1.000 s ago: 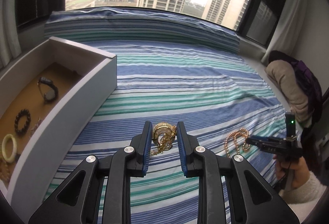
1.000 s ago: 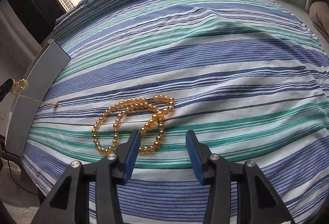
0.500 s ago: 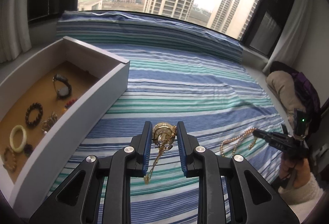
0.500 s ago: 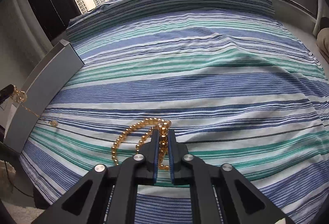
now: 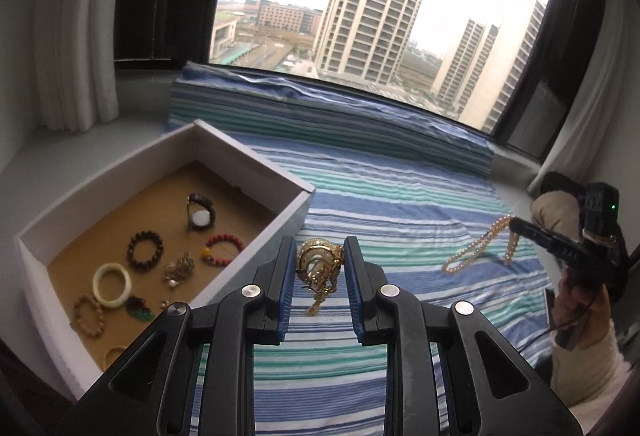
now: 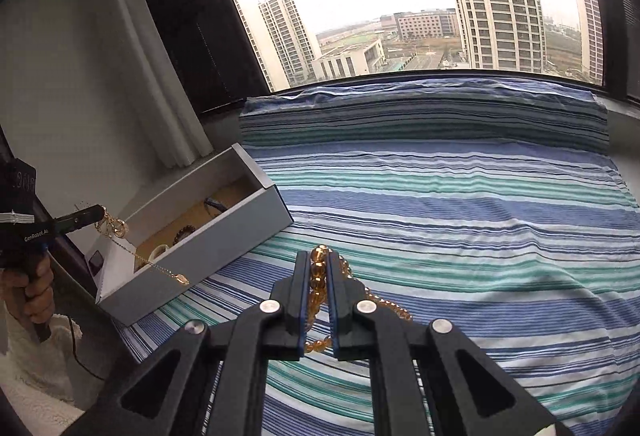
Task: Organize jewelry
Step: 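Carry both items over the white box and open both tools to drop them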
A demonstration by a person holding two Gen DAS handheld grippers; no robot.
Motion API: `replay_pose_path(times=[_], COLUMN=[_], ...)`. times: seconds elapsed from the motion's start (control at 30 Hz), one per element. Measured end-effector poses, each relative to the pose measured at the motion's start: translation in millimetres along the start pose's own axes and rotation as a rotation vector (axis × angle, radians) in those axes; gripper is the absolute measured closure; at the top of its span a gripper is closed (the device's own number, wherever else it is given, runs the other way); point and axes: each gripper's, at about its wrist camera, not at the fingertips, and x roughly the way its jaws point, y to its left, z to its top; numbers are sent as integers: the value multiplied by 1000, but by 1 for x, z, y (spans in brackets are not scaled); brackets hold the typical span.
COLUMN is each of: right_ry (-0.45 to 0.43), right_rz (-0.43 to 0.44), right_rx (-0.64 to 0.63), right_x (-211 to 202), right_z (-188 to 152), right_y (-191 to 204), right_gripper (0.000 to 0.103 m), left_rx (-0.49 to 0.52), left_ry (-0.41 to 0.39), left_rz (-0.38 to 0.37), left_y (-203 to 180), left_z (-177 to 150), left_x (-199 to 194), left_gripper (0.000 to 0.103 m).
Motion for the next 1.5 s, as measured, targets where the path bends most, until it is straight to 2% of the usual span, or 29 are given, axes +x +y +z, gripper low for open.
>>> replay_pose_path(times=[0.17,0.33,0.6,0.77,0.93,1.07,1.23,1.27,1.33,1.37,1.4,1.43,1.47,1.5], right_ry=[-22,-22,19,52,136,227,310,323,346,353,358,355,342,324], right_rz=[86,169,277,274,252,228,130,110,64,45,30,25,25,27], right_rx=[-35,-96,-142,-183,-200,-234,-291,-300,-316,-317,-315,-308,-302,-300], right_x=[19,50,125,178,247,299,348,356,368,372,373,370,364,358], right_z=[51,96,142,151,149,140,113,106,96,94,93,93,95,98], right_y=[34,84,153,182,195,199,189,186,181,180,180,179,179,180], right_gripper=[95,95,95,95,95,95,95,94,93,91,85,66,50,48], left_rx=[-64,-101,-141,-172,-185,-183,-219,-223,-218,-208,-193,-175,-158,-145], left_ry=[-9,-26,-35,-12,26,51,89,94,97,88,68,42,14,-16], left_rz=[69,163,269,295,329,364,400,420,466,486,511,537,557,571], left_y=[41,85,167,217,250,267,288,289,287,283,277,268,259,248], left_z=[12,24,51,61,64,55,29,24,17,15,13,11,9,8], left_x=[-16,-24,-1,39,80,105,133,136,135,131,125,117,107,97], left_gripper=[80,80,80,80,80,80,79,77,59,42,27,21,10,3])
